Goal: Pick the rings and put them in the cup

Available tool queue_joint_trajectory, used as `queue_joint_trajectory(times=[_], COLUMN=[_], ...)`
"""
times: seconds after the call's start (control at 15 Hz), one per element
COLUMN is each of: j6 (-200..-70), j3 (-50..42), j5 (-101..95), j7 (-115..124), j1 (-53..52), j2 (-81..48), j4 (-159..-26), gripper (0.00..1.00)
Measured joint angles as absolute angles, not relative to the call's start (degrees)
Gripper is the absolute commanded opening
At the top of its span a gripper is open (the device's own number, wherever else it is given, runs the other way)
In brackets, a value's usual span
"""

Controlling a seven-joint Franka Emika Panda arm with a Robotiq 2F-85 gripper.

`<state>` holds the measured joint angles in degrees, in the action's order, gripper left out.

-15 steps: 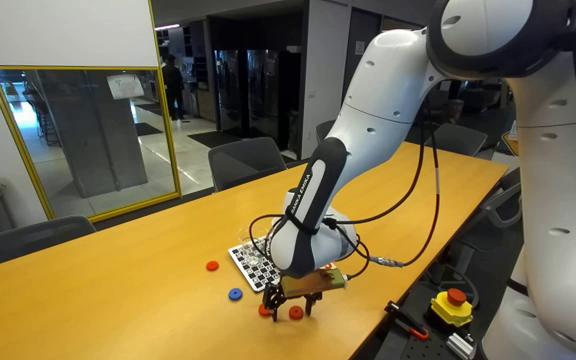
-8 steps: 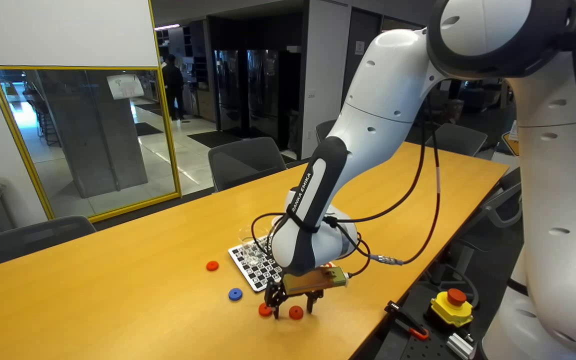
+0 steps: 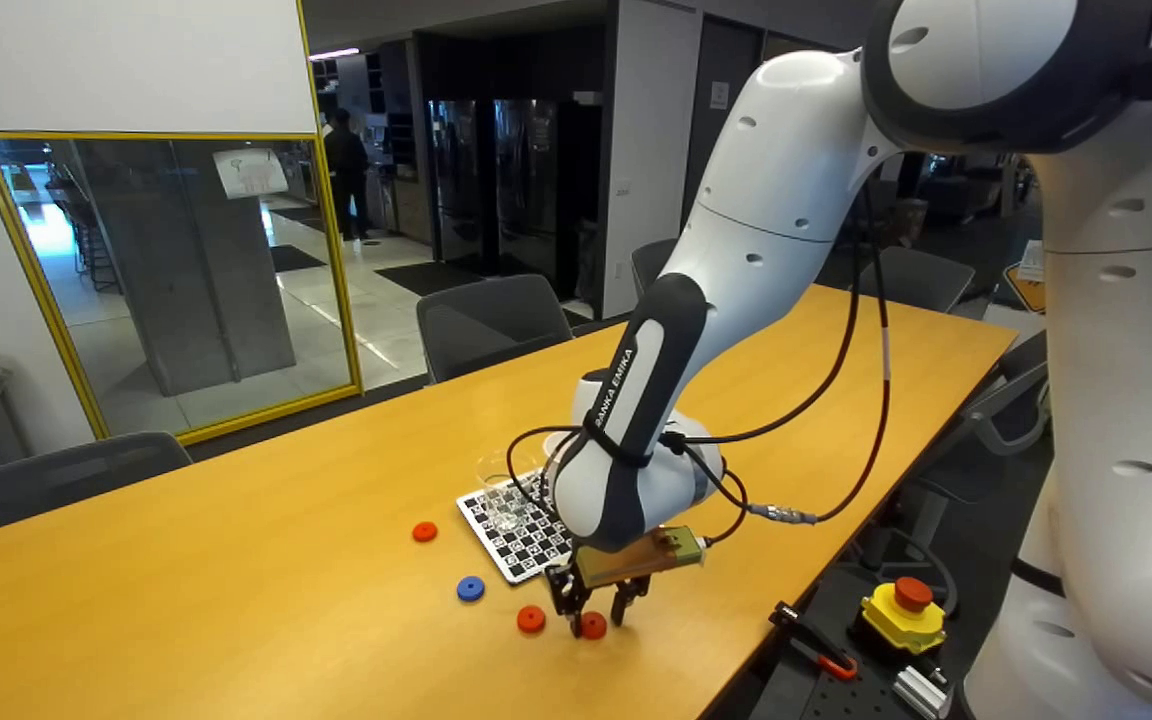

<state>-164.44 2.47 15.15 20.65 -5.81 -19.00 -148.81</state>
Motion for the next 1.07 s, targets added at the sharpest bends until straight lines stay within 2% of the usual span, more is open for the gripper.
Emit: queue_joint_trajectory(times=[0.13,0.67,1.07], j6=[-163.2,-159.3,-159.2], j3=[0.6,-13.3,-14.4], j5=[13.0,-10.5,-26.7], j7=[22.6,44.9,59.3], j1=[-7.4,-17.5,-12.7], j2=[-18.2,-12.2,-2.5], j4=[-148.9,-147.9,-143.8], gripper=[0.17,0.19,0.20])
